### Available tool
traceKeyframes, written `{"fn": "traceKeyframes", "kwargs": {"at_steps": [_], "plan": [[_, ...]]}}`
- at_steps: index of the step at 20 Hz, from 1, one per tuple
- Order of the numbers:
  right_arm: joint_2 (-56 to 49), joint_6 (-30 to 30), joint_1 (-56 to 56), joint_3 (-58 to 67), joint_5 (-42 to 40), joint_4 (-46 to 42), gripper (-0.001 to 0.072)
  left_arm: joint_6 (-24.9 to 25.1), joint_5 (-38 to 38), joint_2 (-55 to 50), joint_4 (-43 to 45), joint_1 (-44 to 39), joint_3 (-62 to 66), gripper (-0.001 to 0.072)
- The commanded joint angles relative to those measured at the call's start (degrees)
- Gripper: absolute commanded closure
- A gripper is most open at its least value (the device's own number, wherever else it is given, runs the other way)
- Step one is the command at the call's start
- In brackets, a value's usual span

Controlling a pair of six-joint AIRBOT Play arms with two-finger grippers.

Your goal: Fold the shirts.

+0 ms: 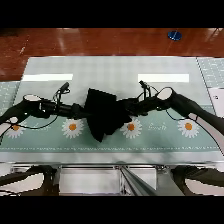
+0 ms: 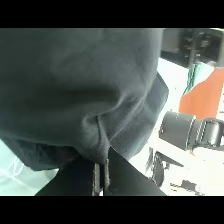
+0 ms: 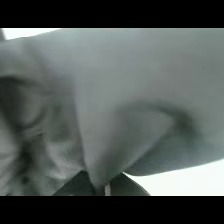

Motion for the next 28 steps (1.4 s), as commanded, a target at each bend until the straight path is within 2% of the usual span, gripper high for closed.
{"fn": "traceKeyframes", "kwargs": {"at_steps": [1,4,8,12,14,19,21,24,28], "plan": [[3.7,1.4,-2.3,10.5,5.8,-7.9,0.0682,-4.2,-1.6,3.2,-0.1,3.2,7.1,0.069],[12.2,5.9,-7.1,25.3,10.1,-18.9,0.0682,-10.4,-0.3,10.3,-0.1,8.4,18.4,0.069],[22.1,6.3,-9.7,42.3,19.0,-28.6,0.0682,-20.3,1.5,18.0,2.3,14.0,34.0,0.069],[34.1,6.2,-9.7,46.4,25.1,-33.4,0.0682,-25.7,0.0,25.9,15.8,16.0,45.4,0.069],[39.6,6.4,-9.7,46.4,28.2,-34.4,0.0682,-25.9,-0.9,30.9,19.2,16.2,46.9,0.069],[49.5,11.1,-9.7,45.7,39.3,-38.1,0.0682,-26.5,-10.3,42.8,29.3,16.0,46.1,0.069],[52.2,12.9,-9.7,42.7,44.2,-38.2,0.0682,-28.1,-10.9,47.6,32.8,13.4,40.9,0.069],[56.9,16.3,-9.7,31.9,47.5,-39.1,0.0682,-28.1,-12.6,52.6,33.7,8.7,28.1,0.069],[62.2,20.3,-9.7,10.7,47.2,-38.2,0.0682,-28.1,-14.0,53.5,35.7,6.4,10.6,0.069]]}}
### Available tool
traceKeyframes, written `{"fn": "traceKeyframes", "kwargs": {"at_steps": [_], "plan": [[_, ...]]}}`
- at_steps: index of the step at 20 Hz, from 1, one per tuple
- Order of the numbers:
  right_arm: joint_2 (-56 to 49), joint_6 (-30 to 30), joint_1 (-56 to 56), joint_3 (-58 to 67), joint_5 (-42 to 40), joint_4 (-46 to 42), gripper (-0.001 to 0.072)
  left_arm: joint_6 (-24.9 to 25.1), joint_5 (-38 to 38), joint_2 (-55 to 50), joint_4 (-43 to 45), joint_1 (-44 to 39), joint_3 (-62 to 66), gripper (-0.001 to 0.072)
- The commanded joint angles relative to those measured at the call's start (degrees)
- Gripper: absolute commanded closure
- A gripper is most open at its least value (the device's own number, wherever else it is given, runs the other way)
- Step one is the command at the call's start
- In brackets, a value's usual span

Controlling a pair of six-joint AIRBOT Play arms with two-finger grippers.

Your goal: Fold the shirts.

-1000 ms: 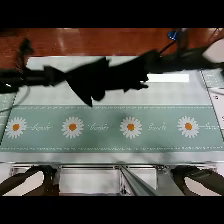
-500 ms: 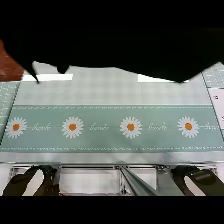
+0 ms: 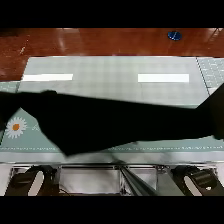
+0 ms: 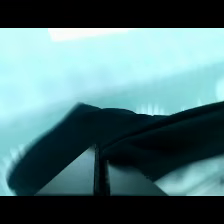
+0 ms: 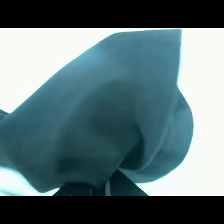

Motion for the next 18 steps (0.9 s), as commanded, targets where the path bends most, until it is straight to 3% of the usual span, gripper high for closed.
{"fn": "traceKeyframes", "kwargs": {"at_steps": [1,5,9,12,14,18], "plan": [[4.4,3.4,0.0,-18.0,1.4,0.2,0.0682,-0.2,0.1,1.4,3.5,-1.6,-14.0,0.069],[3.0,4.2,0.0,-34.6,-10.9,-5.0,0.0682,0.3,11.0,-4.9,3.6,-1.6,-20.8,0.069],[-10.8,2.7,-3.6,-37.1,-25.2,-8.4,0.0682,2.1,24.2,-19.5,1.3,-1.6,-19.0,0.0689],[-23.8,-1.7,-11.5,-35.9,-34.5,-2.0,0.0682,5.9,25.3,-34.2,-3.9,-2.0,-12.3,0.0689],[-32.5,-6.4,-16.5,-32.4,-39.1,4.3,0.0682,5.9,25.2,-43.5,-4.6,-3.1,-5.9,0.069],[-46.7,-11.8,-20.1,-21.5,-42.0,14.2,0.0682,5.8,24.4,-56.5,-9.7,-7.4,6.0,0.0689]]}}
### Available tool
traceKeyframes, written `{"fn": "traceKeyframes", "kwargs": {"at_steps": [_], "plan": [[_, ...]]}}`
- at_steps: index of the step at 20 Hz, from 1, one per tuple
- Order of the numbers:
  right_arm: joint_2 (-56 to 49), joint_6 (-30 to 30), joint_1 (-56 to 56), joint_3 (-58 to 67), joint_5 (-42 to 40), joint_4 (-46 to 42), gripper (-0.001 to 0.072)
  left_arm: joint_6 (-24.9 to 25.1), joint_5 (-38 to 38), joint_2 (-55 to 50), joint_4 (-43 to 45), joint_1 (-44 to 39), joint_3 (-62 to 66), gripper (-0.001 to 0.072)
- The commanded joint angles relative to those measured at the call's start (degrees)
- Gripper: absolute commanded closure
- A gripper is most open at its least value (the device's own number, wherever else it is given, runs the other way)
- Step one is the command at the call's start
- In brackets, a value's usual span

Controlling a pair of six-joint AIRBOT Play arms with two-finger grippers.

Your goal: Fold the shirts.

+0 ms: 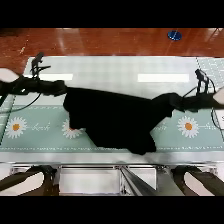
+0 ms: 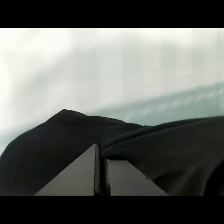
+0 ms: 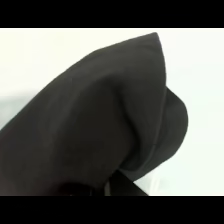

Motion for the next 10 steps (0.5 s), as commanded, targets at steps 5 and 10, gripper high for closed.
{"fn": "traceKeyframes", "kwargs": {"at_steps": [5,10], "plan": [[-19.0,-4.5,-3.3,14.6,-4.3,13.9,0.0381,-0.7,-7.0,-15.9,-6.2,-7.2,14.5,0.0198],[-15.1,-6.5,-13.3,22.5,13.1,3.7,0.03,-2.1,-26.8,-13.5,4.4,2.8,19.2,0.0198]]}}
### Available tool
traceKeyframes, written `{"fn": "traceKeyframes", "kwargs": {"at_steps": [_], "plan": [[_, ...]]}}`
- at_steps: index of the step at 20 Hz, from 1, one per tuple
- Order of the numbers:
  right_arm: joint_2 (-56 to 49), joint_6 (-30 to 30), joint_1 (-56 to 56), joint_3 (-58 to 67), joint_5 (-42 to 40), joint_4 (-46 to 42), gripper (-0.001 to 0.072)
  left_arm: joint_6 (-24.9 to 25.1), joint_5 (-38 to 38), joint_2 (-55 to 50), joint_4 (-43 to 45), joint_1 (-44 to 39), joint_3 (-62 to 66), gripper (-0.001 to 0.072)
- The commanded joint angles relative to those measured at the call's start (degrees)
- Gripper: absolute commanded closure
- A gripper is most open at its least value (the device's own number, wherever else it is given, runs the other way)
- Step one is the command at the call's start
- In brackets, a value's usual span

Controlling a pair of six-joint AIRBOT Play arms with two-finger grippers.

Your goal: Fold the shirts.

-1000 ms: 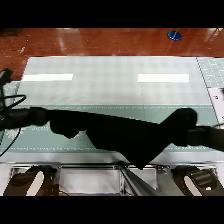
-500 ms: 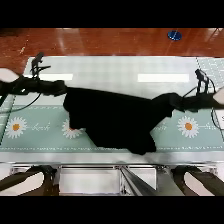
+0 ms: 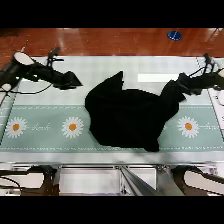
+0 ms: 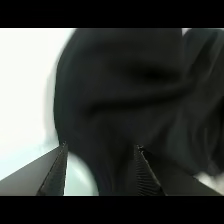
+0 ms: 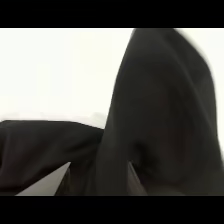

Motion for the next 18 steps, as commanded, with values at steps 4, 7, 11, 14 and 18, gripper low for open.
{"fn": "traceKeyframes", "kwargs": {"at_steps": [4,7,11,14,18], "plan": [[13.6,-1.2,-18.3,-6.0,8.2,-12.5,0.03,0.4,-5.7,15.3,-4.3,14.9,-15.7,0.0198],[24.1,-2.1,-23.7,-24.8,-0.2,-6.8,0.0301,1.9,-4.0,27.5,-8.1,13.1,-38.6,0.0198],[29.1,-6.8,-23.6,-39.7,-4.0,4.3,0.0306,-2.6,3.9,33.5,-11.5,3.7,-57.5,0.0198],[29.1,-8.0,-23.6,-41.5,-4.0,5.0,0.0306,-2.1,5.1,32.0,-15.8,-4.9,-59.9,0.0198],[29.1,-8.3,-23.6,-41.5,-3.8,5.1,0.0306,-1.8,12.3,26.5,-22.4,-16.1,-59.7,0.0199]]}}
